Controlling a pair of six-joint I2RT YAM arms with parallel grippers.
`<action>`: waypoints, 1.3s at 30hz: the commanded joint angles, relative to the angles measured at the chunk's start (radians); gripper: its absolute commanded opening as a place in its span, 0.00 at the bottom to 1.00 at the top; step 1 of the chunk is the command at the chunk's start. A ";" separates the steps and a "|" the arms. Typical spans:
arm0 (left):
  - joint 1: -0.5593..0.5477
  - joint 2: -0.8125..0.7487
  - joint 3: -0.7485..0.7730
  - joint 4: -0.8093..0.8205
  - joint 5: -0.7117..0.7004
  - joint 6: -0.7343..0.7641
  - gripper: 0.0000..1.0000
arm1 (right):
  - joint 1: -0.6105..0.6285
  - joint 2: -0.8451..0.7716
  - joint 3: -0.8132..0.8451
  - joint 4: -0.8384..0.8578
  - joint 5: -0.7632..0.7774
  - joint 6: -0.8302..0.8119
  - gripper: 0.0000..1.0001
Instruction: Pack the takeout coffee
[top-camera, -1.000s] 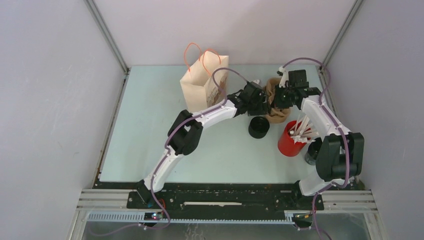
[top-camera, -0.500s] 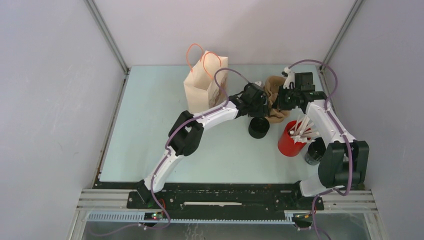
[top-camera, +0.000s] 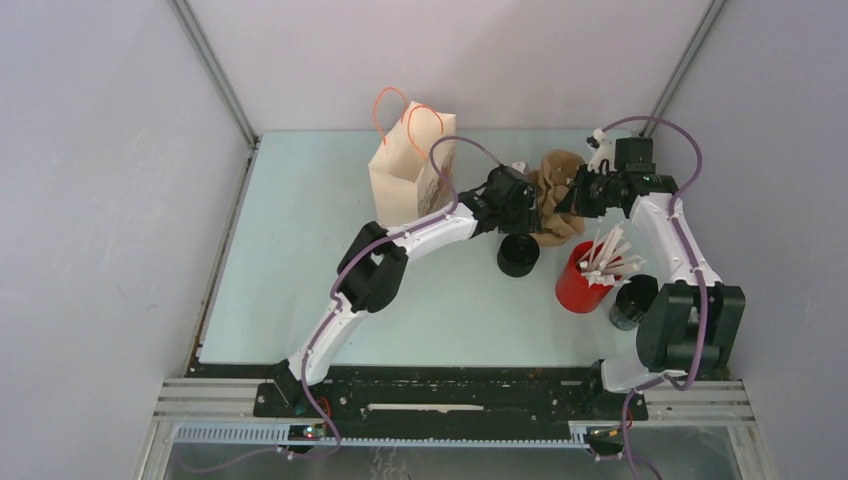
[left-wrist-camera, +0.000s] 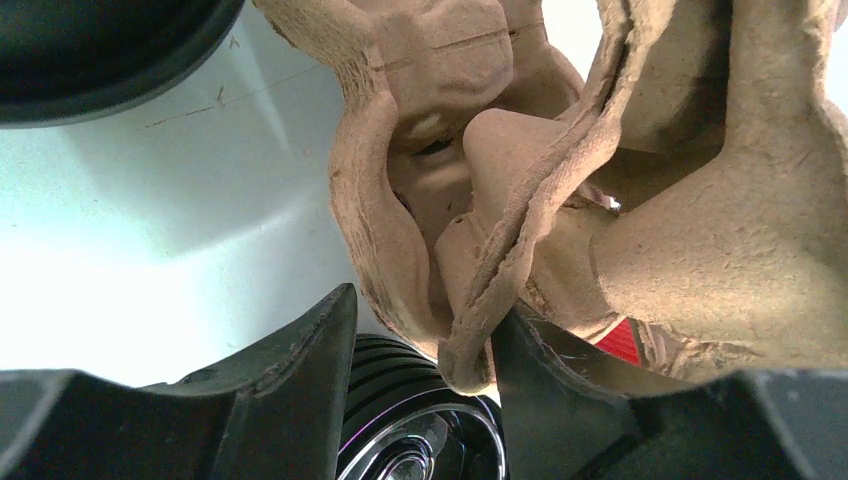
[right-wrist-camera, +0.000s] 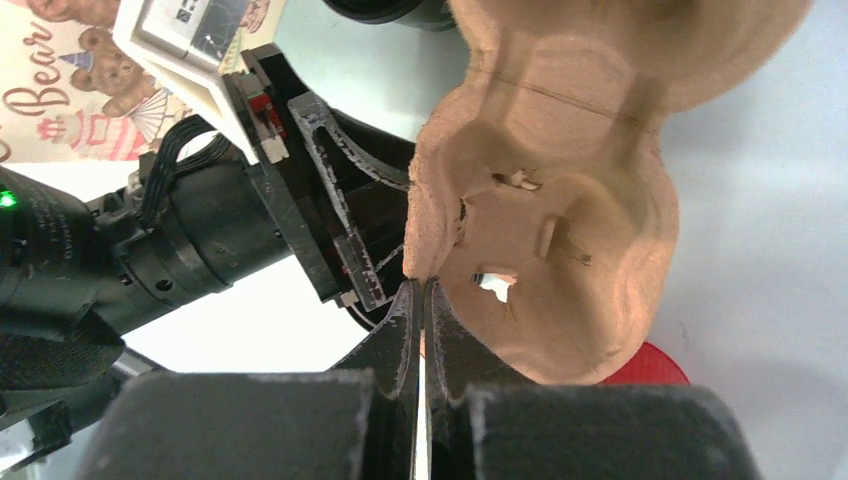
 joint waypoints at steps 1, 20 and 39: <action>0.005 -0.015 0.002 -0.046 -0.015 0.039 0.56 | -0.035 0.028 0.073 -0.027 -0.159 -0.012 0.00; 0.022 -0.025 -0.019 -0.009 0.051 0.024 0.36 | 0.149 0.104 -0.033 0.102 0.241 0.004 0.18; 0.035 -0.018 -0.009 0.017 0.091 -0.017 0.12 | 0.242 -0.082 -0.236 0.284 0.494 0.009 0.49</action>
